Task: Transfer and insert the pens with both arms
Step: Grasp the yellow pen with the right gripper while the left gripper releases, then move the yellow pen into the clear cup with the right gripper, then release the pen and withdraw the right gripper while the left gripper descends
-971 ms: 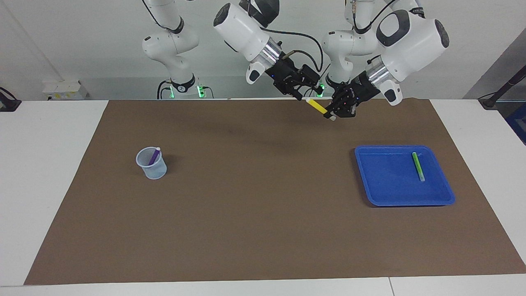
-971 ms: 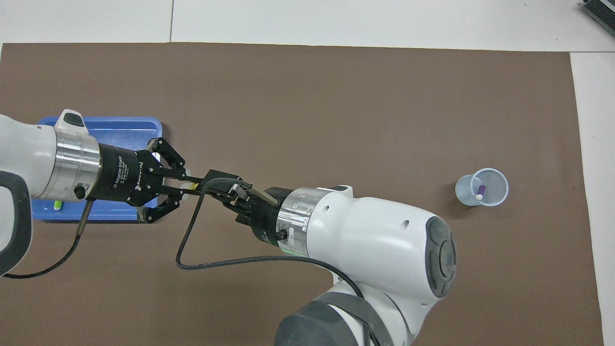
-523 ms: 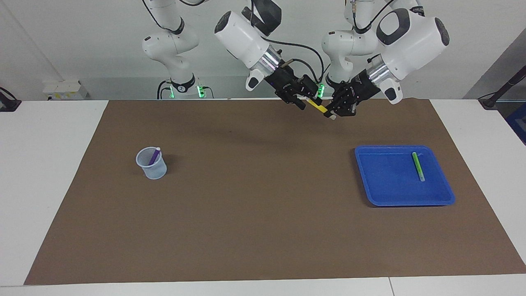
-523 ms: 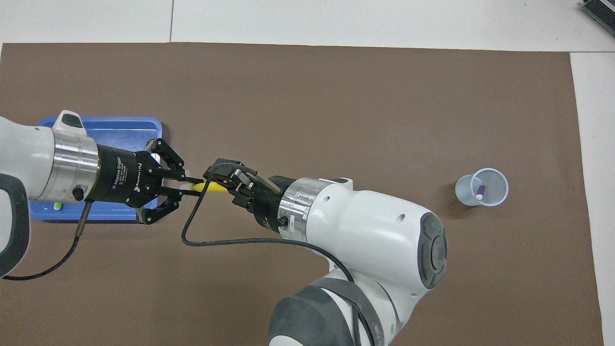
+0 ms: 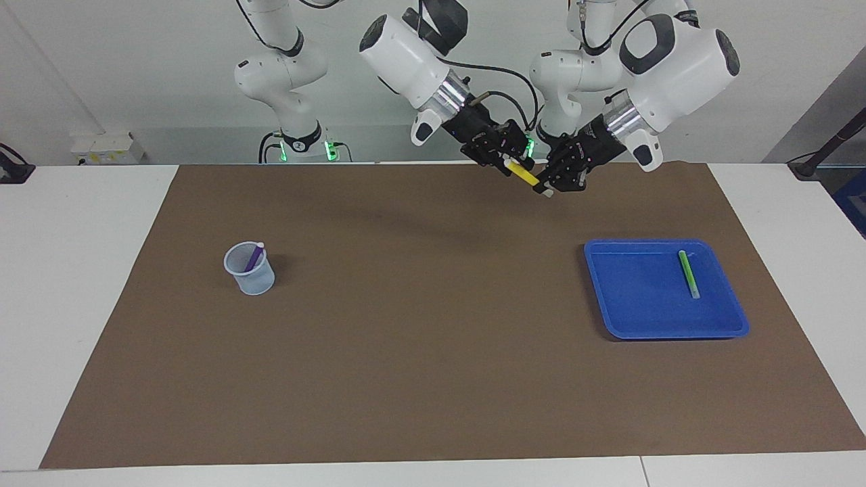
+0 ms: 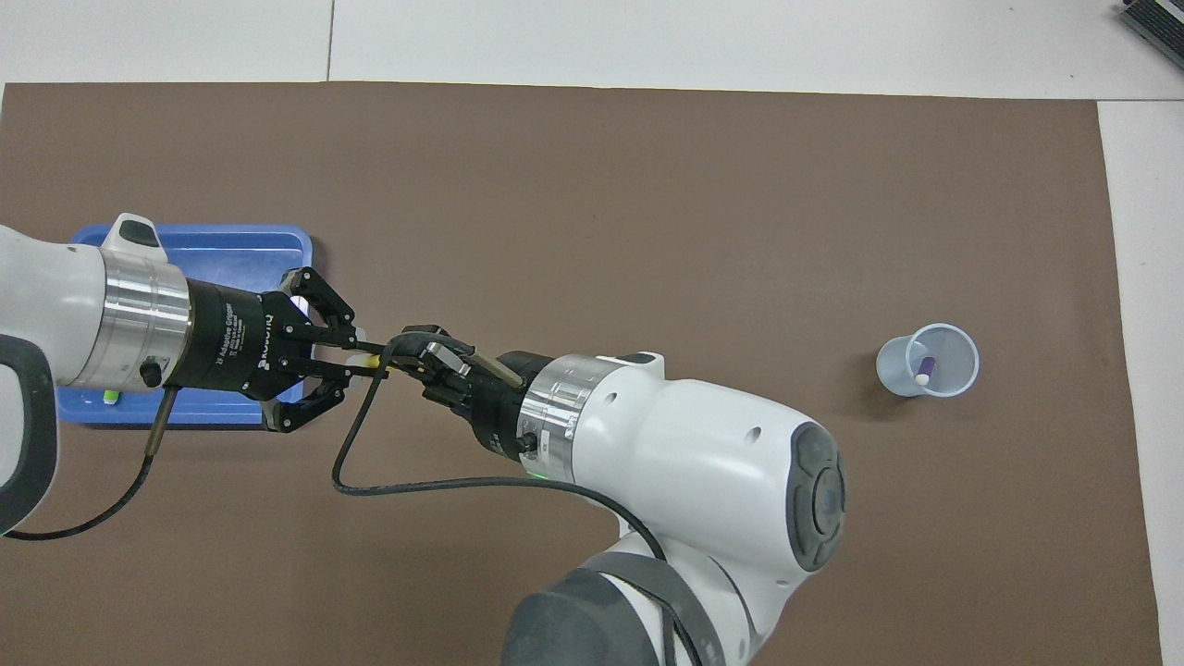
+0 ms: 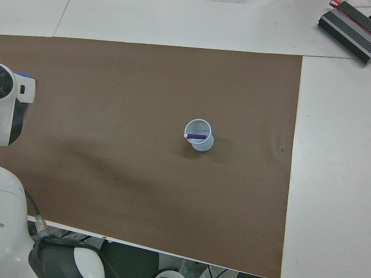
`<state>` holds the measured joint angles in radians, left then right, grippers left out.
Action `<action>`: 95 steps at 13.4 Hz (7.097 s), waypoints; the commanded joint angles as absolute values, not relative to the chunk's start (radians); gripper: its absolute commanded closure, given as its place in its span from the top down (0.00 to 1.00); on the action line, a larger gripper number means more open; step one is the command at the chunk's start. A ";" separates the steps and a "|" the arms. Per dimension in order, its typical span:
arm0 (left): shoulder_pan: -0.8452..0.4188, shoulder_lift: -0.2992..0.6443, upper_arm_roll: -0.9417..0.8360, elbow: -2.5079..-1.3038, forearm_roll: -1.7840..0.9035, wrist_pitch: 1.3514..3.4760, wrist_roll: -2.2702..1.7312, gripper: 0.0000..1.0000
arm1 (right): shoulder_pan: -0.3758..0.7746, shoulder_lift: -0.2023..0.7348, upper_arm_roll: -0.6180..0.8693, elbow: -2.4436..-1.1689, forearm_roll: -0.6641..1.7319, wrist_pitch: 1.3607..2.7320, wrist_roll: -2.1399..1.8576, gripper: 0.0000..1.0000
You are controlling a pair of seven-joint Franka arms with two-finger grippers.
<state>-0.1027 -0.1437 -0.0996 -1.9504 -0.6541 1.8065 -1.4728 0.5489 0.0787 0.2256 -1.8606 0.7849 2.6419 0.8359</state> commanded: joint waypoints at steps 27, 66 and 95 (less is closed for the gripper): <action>0.086 -0.195 -0.080 -1.991 -0.609 1.685 -1.001 1.00 | 0.280 0.058 0.218 -1.871 0.591 2.163 0.438 0.00; 0.367 0.328 -0.075 -1.991 -0.009 2.397 0.344 0.99 | -0.121 0.006 0.225 -1.971 0.103 1.957 -0.712 1.00; 0.327 0.348 -0.075 -1.849 -0.011 2.142 0.152 0.00 | 0.152 -0.005 0.225 -1.970 0.600 2.089 0.538 1.00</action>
<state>0.3452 0.3452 -0.0788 -1.9024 -0.0249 2.2203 0.2214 0.1494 0.0062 0.2258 -1.9615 0.5683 2.0676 0.4880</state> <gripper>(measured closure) 0.828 0.000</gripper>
